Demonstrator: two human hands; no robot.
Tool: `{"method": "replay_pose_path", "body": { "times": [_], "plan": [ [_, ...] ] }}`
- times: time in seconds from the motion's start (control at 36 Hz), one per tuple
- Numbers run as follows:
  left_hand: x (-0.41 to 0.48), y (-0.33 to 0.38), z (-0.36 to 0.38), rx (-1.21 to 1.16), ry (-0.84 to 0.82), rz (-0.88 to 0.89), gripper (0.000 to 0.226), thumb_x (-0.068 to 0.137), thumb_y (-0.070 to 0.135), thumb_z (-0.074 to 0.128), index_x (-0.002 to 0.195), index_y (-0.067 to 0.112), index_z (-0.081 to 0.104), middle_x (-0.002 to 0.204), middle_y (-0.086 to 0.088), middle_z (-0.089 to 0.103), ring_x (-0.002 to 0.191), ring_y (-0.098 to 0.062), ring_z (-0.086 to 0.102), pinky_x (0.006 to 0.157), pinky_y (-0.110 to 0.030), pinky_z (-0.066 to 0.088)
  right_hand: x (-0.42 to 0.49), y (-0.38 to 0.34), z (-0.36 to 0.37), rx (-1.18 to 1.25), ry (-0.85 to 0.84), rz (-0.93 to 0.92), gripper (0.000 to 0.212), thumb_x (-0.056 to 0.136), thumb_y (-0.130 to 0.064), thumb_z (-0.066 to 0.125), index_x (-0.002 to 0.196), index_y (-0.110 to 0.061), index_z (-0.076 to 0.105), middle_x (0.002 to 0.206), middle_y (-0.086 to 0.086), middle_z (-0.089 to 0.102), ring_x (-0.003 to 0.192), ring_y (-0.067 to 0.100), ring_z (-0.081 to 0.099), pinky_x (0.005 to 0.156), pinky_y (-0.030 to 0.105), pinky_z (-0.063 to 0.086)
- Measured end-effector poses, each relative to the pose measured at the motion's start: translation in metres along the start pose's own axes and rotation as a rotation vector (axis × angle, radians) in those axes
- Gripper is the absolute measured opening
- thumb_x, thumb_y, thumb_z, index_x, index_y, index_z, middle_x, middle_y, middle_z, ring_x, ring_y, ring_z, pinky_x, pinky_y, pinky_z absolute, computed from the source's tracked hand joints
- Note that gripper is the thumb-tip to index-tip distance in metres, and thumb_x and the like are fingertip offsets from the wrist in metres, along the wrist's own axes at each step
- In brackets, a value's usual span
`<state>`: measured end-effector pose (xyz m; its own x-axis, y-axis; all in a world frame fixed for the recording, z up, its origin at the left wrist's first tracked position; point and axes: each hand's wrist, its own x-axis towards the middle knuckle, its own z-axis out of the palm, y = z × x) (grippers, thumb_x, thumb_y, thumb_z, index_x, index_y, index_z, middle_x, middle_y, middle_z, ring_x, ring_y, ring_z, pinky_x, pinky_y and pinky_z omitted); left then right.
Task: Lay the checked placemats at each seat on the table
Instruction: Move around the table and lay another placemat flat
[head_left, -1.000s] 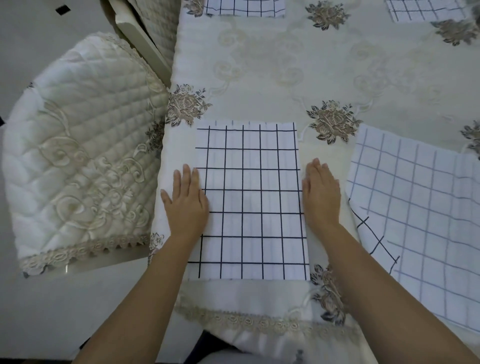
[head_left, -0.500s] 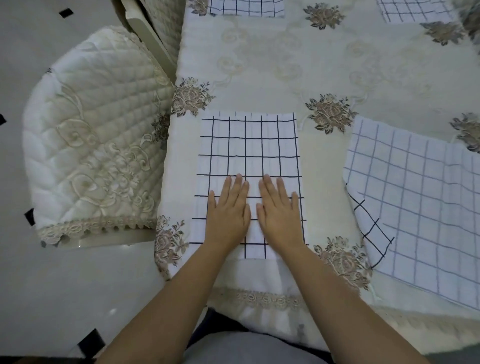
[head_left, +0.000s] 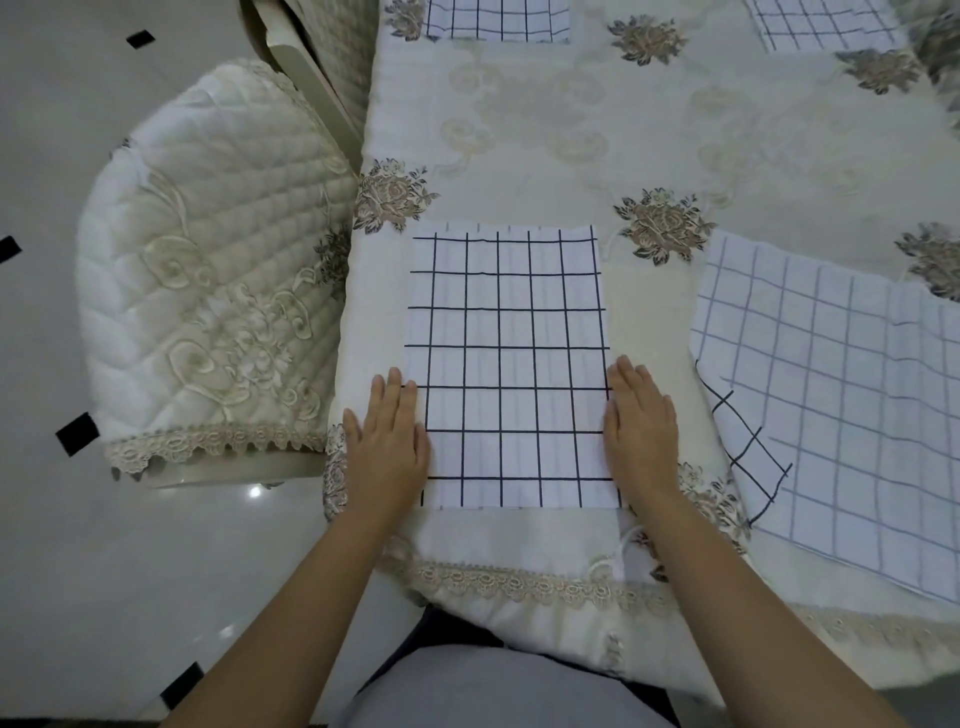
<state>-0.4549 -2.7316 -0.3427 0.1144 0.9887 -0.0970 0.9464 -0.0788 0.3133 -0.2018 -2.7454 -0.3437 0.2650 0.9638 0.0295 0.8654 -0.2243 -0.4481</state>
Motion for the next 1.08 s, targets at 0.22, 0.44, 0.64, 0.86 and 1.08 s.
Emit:
{"method": "replay_pose_path", "body": {
  "times": [0.22,0.44,0.64,0.86,1.08],
  "plan": [
    [0.005,0.052,0.003,0.015,-0.067,0.177,0.055,0.079,0.017,0.03,0.123,-0.004,0.056,0.134,-0.02,0.052,0.125,-0.038,0.048,0.091,-0.063,0.039,-0.014,-0.065,0.016,-0.113,-0.072,-0.197,0.047,0.082,-0.016,0.033,0.118,-0.004,0.06,0.131,0.016,0.055,0.123,0.037,0.051,0.094,0.058,0.041],
    [0.001,0.045,0.013,0.109,-0.083,0.211,0.057,0.085,0.033,0.033,0.135,0.009,0.048,0.143,-0.007,0.046,0.13,-0.024,0.045,0.098,-0.055,0.039,-0.034,-0.062,0.034,-0.219,-0.222,-0.239,0.053,0.093,-0.034,0.028,0.141,-0.016,0.039,0.15,0.002,0.034,0.139,0.023,0.03,0.107,0.052,0.028],
    [0.004,0.028,0.013,0.107,-0.072,0.195,0.062,0.088,0.041,0.032,0.143,0.013,0.036,0.15,-0.005,0.034,0.138,-0.024,0.029,0.103,-0.057,0.03,-0.031,-0.018,0.009,-0.239,-0.257,-0.106,0.066,0.089,-0.05,0.01,0.149,-0.024,0.004,0.157,-0.005,-0.004,0.145,0.018,-0.006,0.114,0.047,0.0],
    [0.022,-0.009,-0.003,0.075,-0.065,0.028,0.068,0.087,0.045,0.007,0.148,0.017,0.017,0.156,0.002,0.006,0.144,-0.016,0.003,0.112,-0.055,0.012,-0.025,0.013,-0.01,-0.231,-0.228,0.006,0.065,0.086,-0.049,0.005,0.146,-0.024,-0.004,0.154,-0.01,-0.01,0.143,0.012,-0.01,0.115,0.046,-0.001],
    [0.028,0.004,-0.007,-0.01,-0.024,-0.034,0.074,0.084,0.04,0.008,0.143,0.001,0.031,0.155,-0.016,0.016,0.145,-0.031,0.011,0.112,-0.056,0.01,-0.01,-0.008,-0.009,0.053,0.008,0.097,0.052,0.091,-0.029,0.028,0.13,-0.002,0.05,0.141,0.015,0.045,0.134,0.035,0.036,0.111,0.048,0.022]
  ]
}}
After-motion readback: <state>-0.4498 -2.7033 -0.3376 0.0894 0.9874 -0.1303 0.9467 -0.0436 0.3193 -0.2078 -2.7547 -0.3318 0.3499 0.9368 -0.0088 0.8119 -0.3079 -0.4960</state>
